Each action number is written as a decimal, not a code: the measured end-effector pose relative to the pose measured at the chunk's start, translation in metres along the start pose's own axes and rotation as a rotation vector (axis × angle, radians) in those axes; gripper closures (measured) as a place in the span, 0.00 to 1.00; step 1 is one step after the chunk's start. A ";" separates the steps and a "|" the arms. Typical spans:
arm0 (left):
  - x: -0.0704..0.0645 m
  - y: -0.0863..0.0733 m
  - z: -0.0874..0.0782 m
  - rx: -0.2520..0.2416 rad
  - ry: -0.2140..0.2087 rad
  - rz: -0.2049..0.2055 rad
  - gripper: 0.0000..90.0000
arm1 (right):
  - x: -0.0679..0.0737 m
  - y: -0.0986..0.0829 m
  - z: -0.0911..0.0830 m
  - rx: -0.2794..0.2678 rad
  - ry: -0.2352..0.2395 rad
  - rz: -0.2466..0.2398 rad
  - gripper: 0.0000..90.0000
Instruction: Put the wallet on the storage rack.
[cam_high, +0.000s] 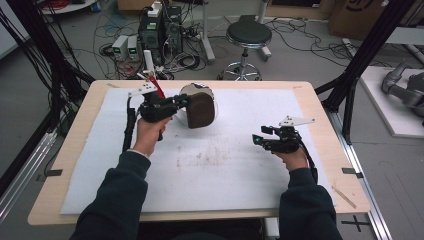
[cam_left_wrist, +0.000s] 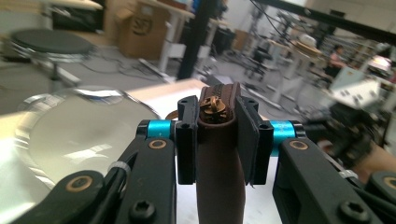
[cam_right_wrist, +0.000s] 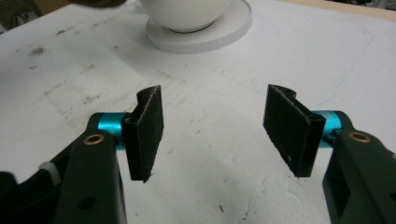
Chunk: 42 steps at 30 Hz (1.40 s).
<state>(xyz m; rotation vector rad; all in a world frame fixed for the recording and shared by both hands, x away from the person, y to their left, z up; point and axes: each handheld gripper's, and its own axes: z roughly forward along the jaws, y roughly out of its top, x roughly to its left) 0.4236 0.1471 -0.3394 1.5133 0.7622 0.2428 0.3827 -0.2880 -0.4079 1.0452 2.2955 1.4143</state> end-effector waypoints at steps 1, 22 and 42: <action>0.002 0.004 -0.001 -0.004 0.011 0.008 0.79 | -0.001 0.000 0.000 -0.003 0.001 0.002 0.43; 0.045 0.019 0.034 -0.007 0.125 0.148 0.78 | -0.006 -0.002 -0.003 -0.017 0.005 0.033 0.43; 0.047 0.002 0.048 0.026 0.181 0.085 0.39 | -0.008 -0.005 -0.005 -0.008 0.008 0.045 0.43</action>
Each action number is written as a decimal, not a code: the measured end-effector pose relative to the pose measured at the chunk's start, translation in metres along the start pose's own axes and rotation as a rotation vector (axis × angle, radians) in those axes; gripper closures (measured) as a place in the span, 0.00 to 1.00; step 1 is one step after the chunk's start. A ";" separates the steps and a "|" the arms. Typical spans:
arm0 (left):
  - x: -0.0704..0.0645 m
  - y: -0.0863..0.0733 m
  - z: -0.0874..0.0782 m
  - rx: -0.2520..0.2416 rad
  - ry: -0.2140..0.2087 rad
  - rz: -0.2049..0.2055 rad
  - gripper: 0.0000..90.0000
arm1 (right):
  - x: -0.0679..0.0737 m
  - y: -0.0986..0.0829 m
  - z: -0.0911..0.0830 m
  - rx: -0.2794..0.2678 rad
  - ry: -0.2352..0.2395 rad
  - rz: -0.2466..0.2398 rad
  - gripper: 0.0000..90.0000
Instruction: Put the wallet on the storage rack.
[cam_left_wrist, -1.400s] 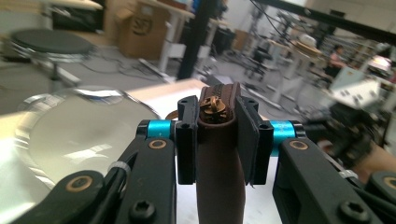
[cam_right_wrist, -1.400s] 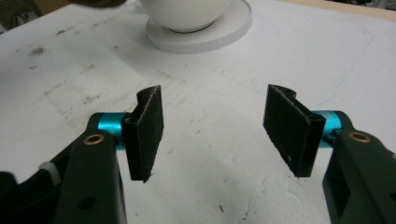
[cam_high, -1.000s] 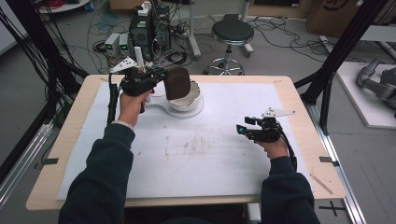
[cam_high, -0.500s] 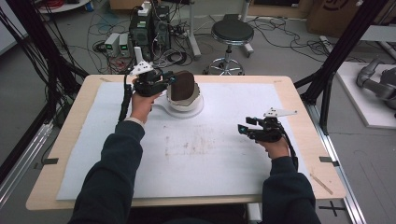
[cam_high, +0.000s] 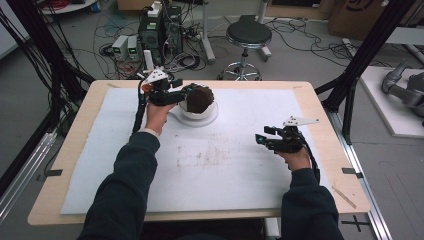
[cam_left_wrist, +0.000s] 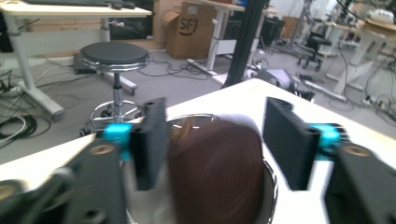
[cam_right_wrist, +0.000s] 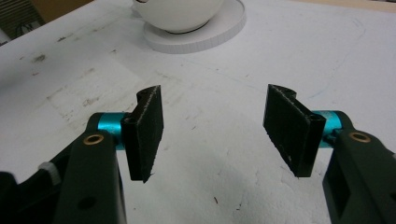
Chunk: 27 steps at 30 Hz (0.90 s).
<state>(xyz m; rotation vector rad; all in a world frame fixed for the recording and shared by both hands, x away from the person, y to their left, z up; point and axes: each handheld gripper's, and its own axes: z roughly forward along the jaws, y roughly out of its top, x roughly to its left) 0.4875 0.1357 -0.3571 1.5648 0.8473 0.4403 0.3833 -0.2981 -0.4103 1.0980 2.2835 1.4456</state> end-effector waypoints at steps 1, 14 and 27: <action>0.001 0.001 -0.003 -0.003 0.003 0.001 0.38 | 0.000 0.000 0.000 0.001 -0.001 0.001 0.43; -0.011 -0.018 -0.078 -0.067 -0.051 -0.072 0.27 | -0.001 -0.001 -0.001 0.012 -0.047 0.012 0.35; -0.007 -0.066 -0.166 -0.055 0.090 0.005 0.22 | 0.005 0.003 -0.007 0.035 -0.218 -0.022 0.24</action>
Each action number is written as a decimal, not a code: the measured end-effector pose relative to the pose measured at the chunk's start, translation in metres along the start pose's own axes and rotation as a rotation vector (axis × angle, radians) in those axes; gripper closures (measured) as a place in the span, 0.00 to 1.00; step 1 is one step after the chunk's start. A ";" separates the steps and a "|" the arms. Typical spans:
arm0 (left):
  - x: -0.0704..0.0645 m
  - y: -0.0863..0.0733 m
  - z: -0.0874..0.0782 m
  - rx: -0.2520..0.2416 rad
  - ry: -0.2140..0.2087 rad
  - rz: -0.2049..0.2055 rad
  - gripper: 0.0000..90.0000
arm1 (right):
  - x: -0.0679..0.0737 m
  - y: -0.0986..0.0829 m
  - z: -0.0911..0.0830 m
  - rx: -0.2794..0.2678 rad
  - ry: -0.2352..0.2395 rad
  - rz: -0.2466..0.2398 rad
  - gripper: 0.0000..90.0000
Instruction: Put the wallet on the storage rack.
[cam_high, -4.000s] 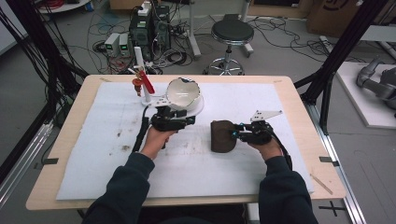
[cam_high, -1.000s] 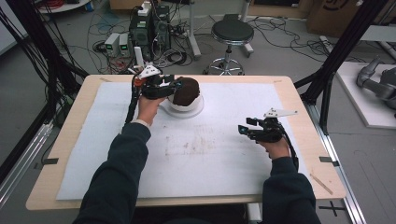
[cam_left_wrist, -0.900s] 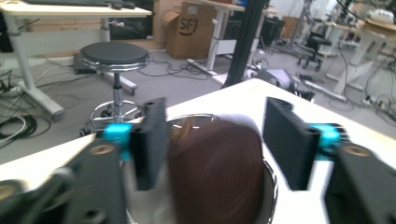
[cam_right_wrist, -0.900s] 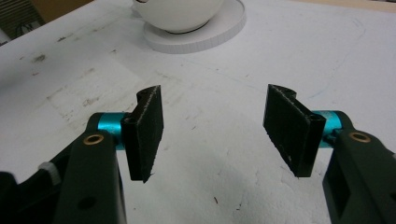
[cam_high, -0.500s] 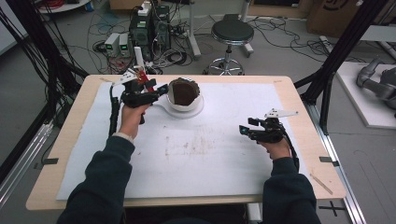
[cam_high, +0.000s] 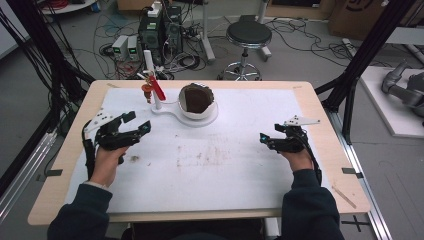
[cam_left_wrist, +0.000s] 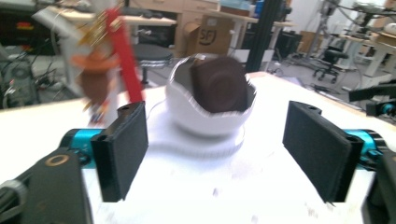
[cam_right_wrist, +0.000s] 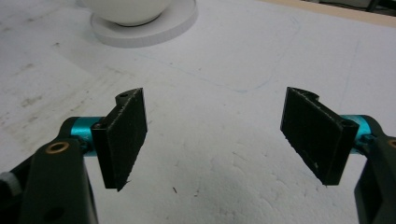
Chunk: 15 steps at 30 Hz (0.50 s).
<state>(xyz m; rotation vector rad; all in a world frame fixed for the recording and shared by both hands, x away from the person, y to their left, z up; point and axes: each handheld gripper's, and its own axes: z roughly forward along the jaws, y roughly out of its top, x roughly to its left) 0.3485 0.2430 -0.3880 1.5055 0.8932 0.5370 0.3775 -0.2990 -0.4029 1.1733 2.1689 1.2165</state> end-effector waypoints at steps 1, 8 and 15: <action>0.002 -0.004 -0.006 0.004 0.018 -0.001 0.21 | 0.001 0.000 0.000 0.005 -0.010 -0.006 0.24; 0.012 -0.016 -0.026 0.003 0.126 0.028 0.19 | 0.005 0.000 0.004 0.041 -0.040 -0.055 0.24; 0.024 -0.029 -0.024 0.043 0.160 0.015 0.19 | 0.006 -0.001 -0.004 0.024 -0.068 -0.086 0.24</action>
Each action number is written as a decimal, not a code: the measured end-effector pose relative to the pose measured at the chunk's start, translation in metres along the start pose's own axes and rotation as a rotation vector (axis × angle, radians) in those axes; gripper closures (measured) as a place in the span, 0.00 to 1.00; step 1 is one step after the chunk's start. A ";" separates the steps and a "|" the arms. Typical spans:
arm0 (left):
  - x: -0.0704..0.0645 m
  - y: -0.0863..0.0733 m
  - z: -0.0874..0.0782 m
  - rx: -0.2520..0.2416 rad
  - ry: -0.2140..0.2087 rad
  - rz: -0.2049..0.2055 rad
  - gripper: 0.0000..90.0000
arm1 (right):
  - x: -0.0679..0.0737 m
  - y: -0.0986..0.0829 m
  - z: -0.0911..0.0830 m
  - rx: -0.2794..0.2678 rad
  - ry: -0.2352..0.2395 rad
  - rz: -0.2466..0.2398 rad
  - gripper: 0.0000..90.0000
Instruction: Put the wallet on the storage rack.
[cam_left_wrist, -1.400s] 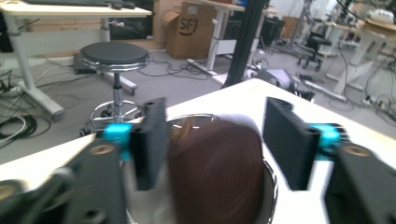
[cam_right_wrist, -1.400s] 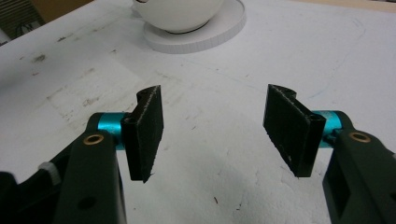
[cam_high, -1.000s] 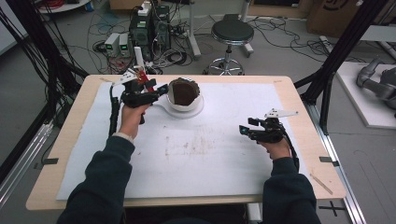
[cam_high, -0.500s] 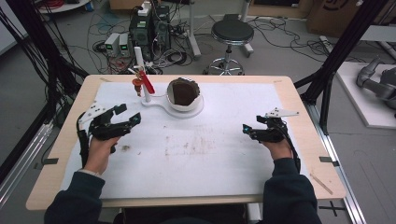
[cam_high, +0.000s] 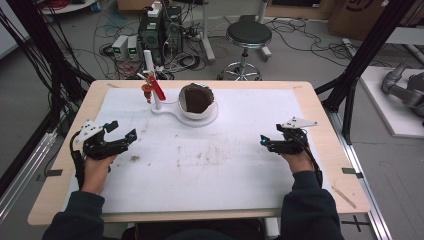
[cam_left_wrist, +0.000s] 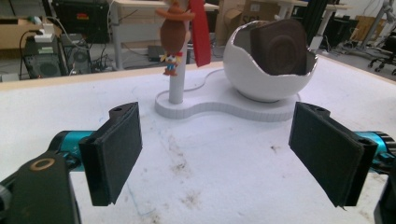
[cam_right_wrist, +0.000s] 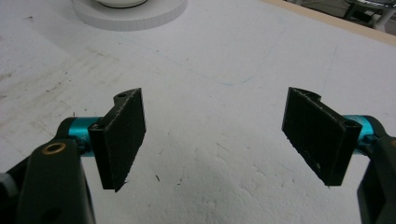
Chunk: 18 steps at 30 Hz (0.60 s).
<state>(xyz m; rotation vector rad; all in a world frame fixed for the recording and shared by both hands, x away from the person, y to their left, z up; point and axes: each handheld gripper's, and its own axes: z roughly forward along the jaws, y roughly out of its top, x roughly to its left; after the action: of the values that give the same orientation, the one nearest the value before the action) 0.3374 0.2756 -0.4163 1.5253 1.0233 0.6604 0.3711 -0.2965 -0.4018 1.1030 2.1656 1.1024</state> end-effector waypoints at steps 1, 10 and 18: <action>0.000 0.000 0.000 0.001 0.000 -0.003 0.19 | -0.001 -0.001 0.000 -0.002 -0.003 -0.003 0.24; -0.004 -0.001 -0.006 -0.019 -0.033 -0.003 0.19 | 0.000 -0.001 -0.003 -0.001 -0.020 0.018 0.24; -0.002 -0.001 -0.011 -0.027 -0.038 -0.010 0.19 | -0.004 0.000 -0.006 -0.027 -0.006 0.058 0.24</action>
<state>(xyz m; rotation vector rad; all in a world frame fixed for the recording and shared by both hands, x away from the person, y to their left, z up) 0.3273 0.2792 -0.4148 1.5032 0.9893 0.6336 0.3692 -0.3026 -0.3987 1.1623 2.1196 1.1489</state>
